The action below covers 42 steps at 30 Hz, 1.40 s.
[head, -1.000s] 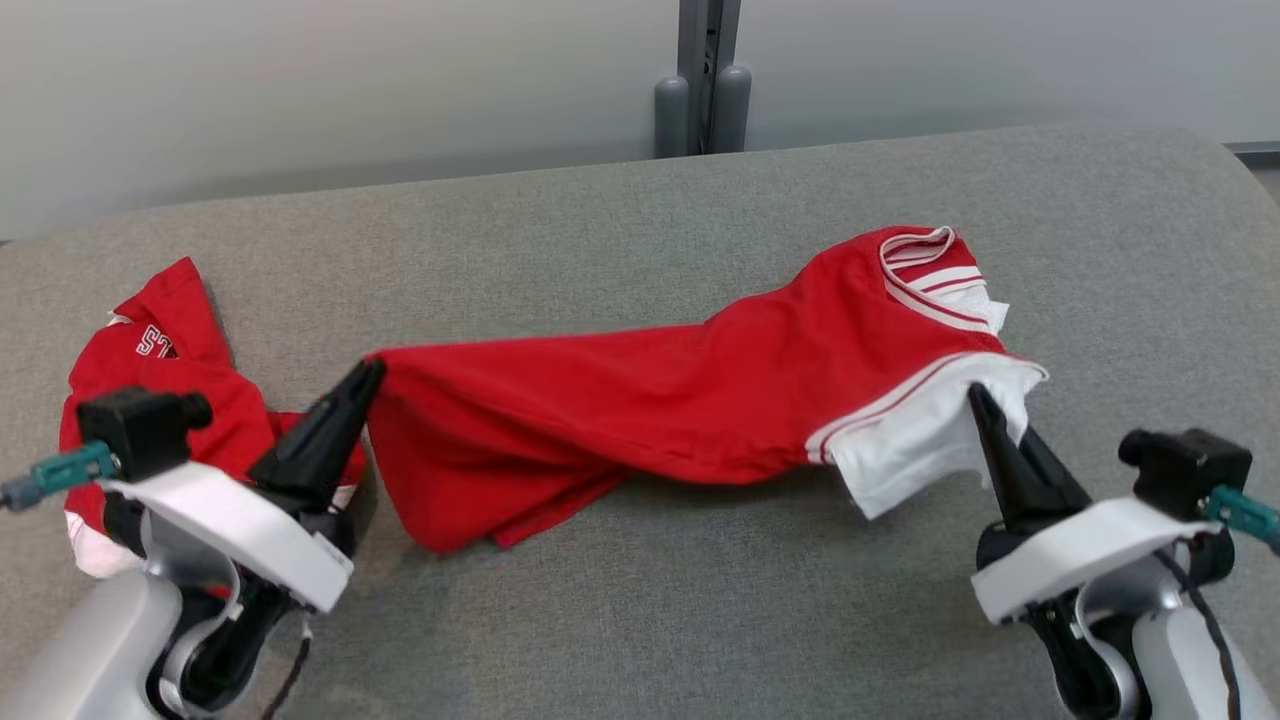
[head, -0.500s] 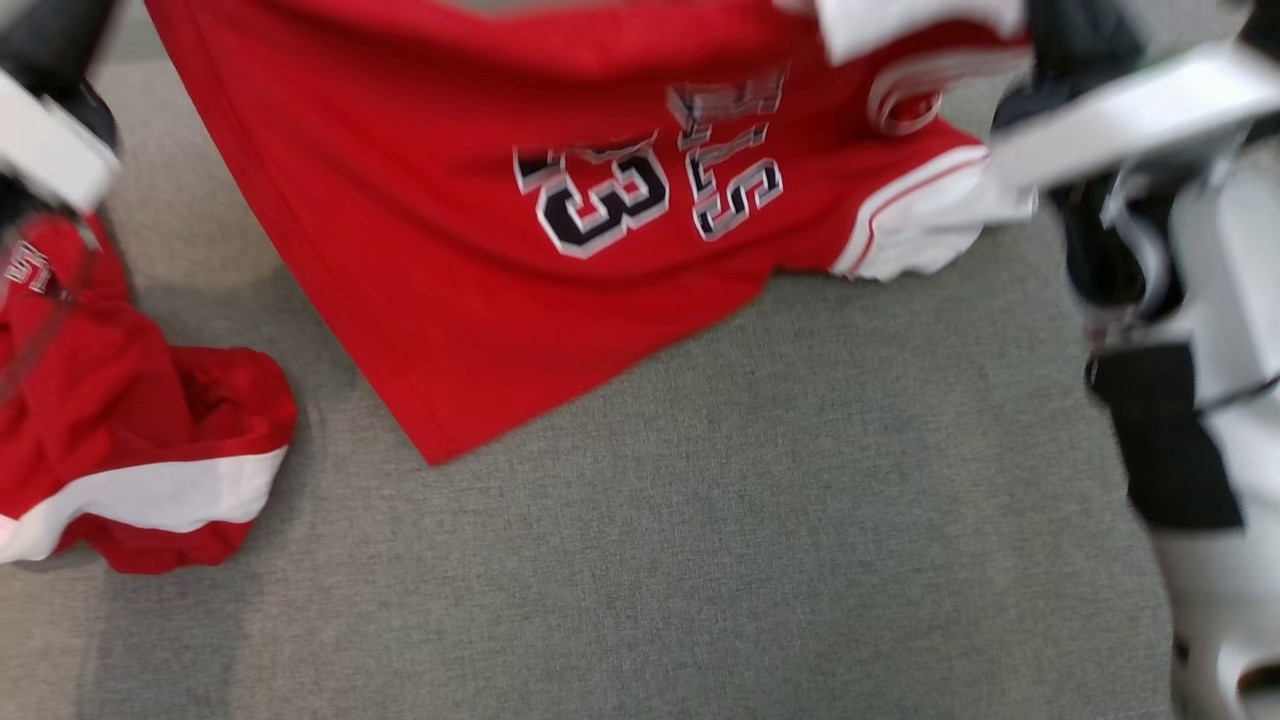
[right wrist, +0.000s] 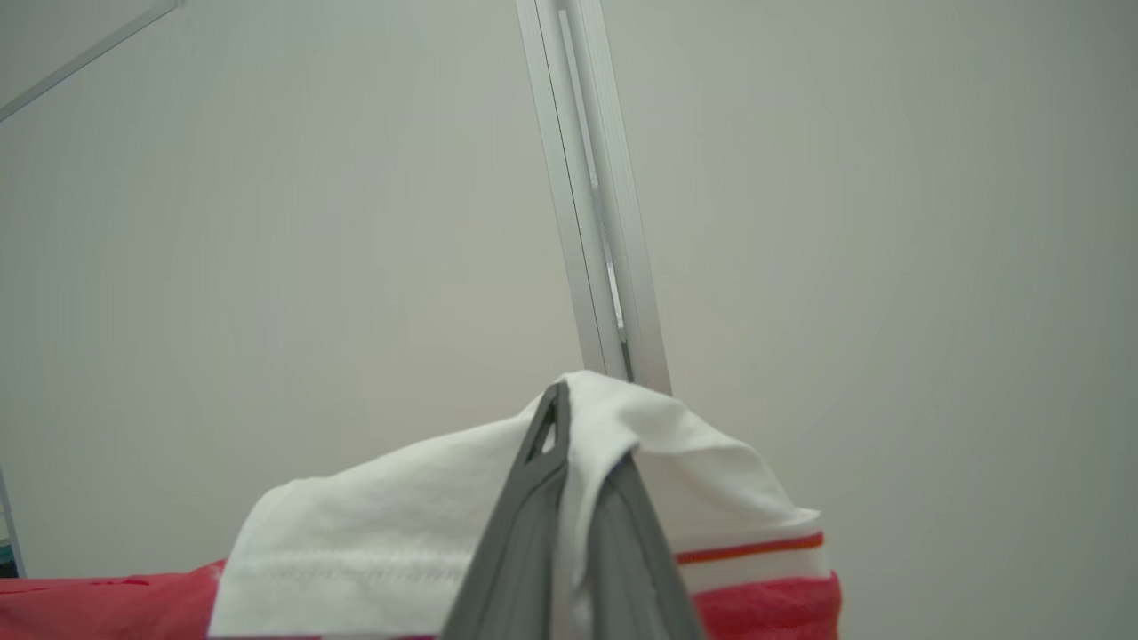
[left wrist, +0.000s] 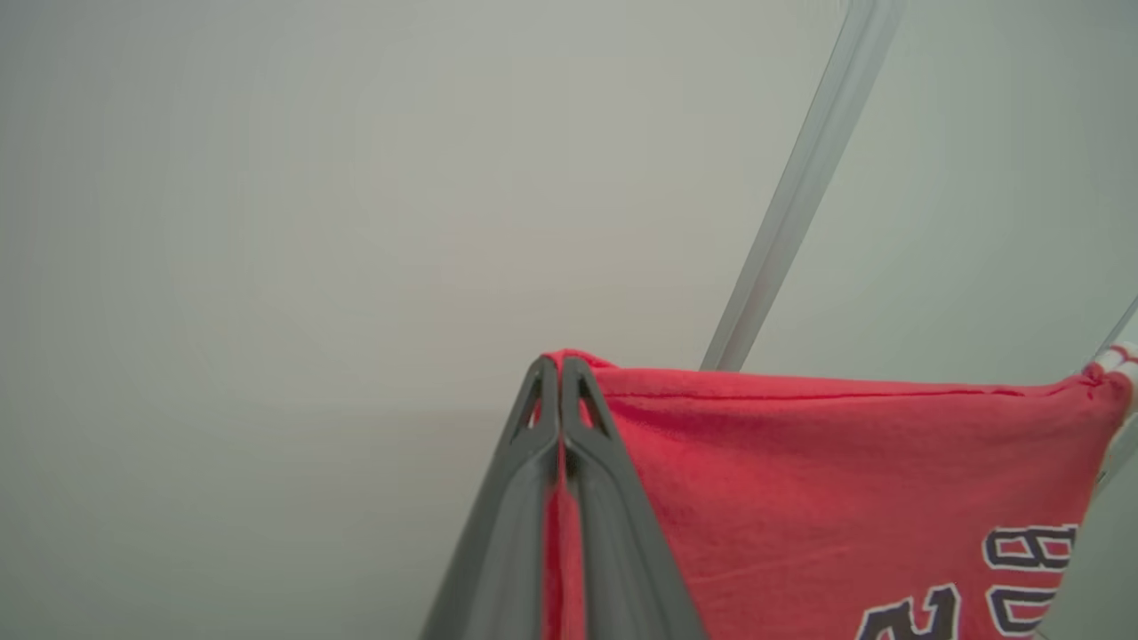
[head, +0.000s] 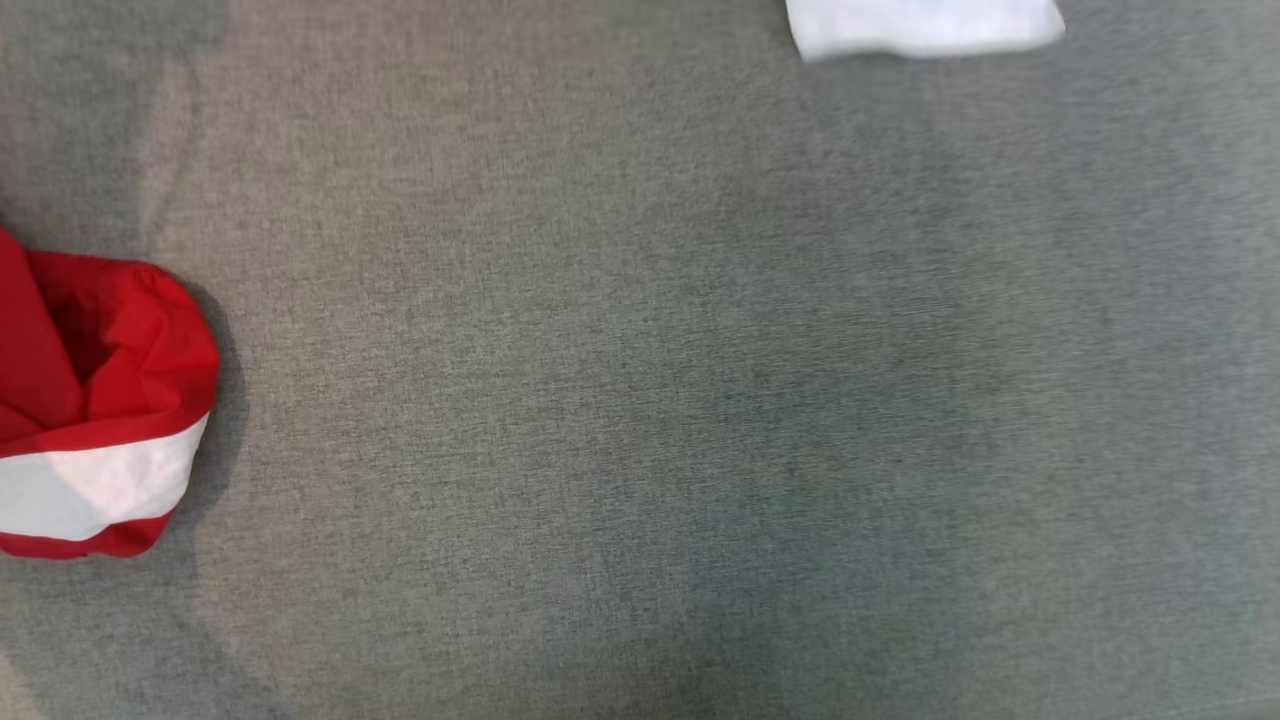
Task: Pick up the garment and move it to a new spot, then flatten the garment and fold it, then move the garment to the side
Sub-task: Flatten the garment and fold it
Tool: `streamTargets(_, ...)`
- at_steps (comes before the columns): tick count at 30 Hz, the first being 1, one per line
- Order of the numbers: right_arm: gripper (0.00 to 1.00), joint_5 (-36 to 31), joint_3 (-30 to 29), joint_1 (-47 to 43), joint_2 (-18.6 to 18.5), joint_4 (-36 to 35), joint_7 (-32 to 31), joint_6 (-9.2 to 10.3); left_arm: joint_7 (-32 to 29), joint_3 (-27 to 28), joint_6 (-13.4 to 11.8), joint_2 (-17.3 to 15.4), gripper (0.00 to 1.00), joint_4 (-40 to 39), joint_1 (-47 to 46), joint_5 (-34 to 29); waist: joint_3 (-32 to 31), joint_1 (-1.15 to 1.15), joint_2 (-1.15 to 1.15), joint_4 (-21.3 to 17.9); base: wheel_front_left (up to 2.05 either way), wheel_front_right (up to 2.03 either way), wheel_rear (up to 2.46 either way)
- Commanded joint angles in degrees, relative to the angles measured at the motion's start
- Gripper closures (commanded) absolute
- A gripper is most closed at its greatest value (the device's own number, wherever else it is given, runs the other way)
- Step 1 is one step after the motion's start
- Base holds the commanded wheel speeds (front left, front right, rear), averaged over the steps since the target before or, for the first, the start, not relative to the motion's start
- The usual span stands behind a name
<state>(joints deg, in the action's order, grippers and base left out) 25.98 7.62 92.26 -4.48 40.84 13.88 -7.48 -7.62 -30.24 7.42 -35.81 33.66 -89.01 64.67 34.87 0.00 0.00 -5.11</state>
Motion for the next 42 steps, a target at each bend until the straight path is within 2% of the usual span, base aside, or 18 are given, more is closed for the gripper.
streamTargets(1, 1.00, -0.63, -0.79, 2.66, -0.10, 1.28, 0.83, -0.02, 1.56, -0.23, 0.10, 0.08, 1.00, 1.29, -2.94, 0.18, 2.08, 0.00, 0.00, 0.75, 0.00, 0.00, 0.00)
streamTargets(6, 1.00, -2.03, -4.35, 9.77, 0.57, 2.71, 1.42, -0.02, 4.40, -1.98, 0.10, 0.60, 1.00, 4.25, -9.40, 1.09, 3.70, 0.00, 0.00, 1.32, 0.00, 0.00, 0.00)
streamTargets(12, 1.00, -3.21, -5.38, 10.62, 1.25, 2.48, 1.39, -0.02, 3.12, -6.02, 0.10, 0.97, 1.00, 6.61, -10.44, 3.56, 5.15, 0.00, 0.00, 1.91, 0.00, 0.00, 0.00)
streamTargets(20, 1.00, -1.43, 1.56, 4.58, 1.44, 5.54, 1.41, -0.02, -0.30, -15.04, 0.10, -0.57, 1.00, 6.10, -4.58, 5.86, 4.62, 0.00, 0.00, 1.84, 0.00, 0.00, 0.00)
streamTargets(28, 1.00, 5.29, 10.95, -6.99, 0.25, 4.01, 0.61, -0.03, -0.94, -21.91, 0.11, -2.56, 1.00, 2.63, 4.43, 9.59, -1.43, 0.00, 0.00, 1.34, 0.00, 0.00, 0.00)
streamTargets(34, 1.00, 14.06, 19.24, -19.92, -5.69, -1.45, -3.97, -0.02, -3.06, -25.44, 0.11, -2.87, 1.00, 0.40, 13.57, 14.78, -9.19, 0.00, 0.00, 1.35, 0.00, 0.00, 0.00)
streamTargets(42, 1.00, 24.08, 23.38, -39.00, -15.37, -10.22, -13.62, -0.03, -6.17, -29.95, 0.11, -2.89, 1.00, -3.72, 26.87, 19.71, -19.78, 0.00, 0.00, 2.15, 0.00, 0.00, 0.00)
